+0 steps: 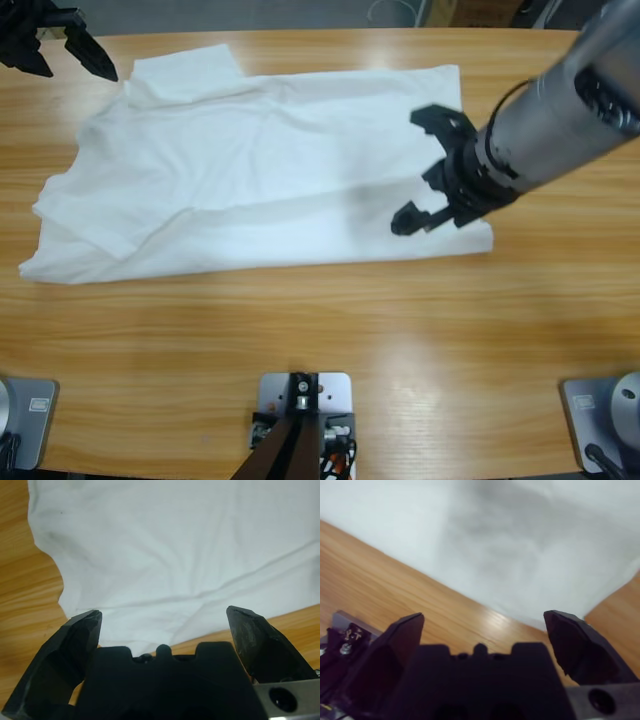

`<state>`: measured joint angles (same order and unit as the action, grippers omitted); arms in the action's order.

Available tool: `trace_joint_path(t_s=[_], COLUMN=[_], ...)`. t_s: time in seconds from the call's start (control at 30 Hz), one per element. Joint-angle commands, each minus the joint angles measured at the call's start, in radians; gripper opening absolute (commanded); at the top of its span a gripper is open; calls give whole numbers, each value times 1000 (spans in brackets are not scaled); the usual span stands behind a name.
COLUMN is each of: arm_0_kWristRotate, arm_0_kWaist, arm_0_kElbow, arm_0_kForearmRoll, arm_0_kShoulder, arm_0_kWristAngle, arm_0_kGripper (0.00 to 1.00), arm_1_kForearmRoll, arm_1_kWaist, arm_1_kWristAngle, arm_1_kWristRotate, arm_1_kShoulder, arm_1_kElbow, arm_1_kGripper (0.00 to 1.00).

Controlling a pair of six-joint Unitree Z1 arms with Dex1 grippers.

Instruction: Fold clothes

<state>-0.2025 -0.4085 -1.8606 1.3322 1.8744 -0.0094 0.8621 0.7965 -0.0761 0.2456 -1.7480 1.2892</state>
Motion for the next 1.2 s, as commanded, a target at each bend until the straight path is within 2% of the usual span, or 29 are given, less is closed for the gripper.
trace_joint_path(t_s=[0.03,0.47,0.67,0.83,1.2], arm_0_kWristRotate=[14,14,15,15,15], arm_0_kWaist=[-15,-19,-19,-19,-19], arm_0_kElbow=[38,80,81,81,77], arm_0_kForearmRoll=[-15,-15,-15,-15,-16], arm_0_kShoulder=[-15,-41,-38,-33,-26], arm_0_kWristAngle=[14,14,14,14,14], arm_0_kGripper=[968,968,968,968,968], arm_1_kForearmRoll=[42,18,15,0,-48], arm_1_kWaist=[18,10,-59,-86,-88], arm_1_kWristAngle=[-11,10,9,-27,-80], arm_1_kWristRotate=[-22,-20,-29,-30,134], arm_1_kShoulder=[-167,-310,-328,-344,-269], arm_1_kElbow=[45,37,33,6,-162], arm_1_kGripper=[973,973,973,973,973])
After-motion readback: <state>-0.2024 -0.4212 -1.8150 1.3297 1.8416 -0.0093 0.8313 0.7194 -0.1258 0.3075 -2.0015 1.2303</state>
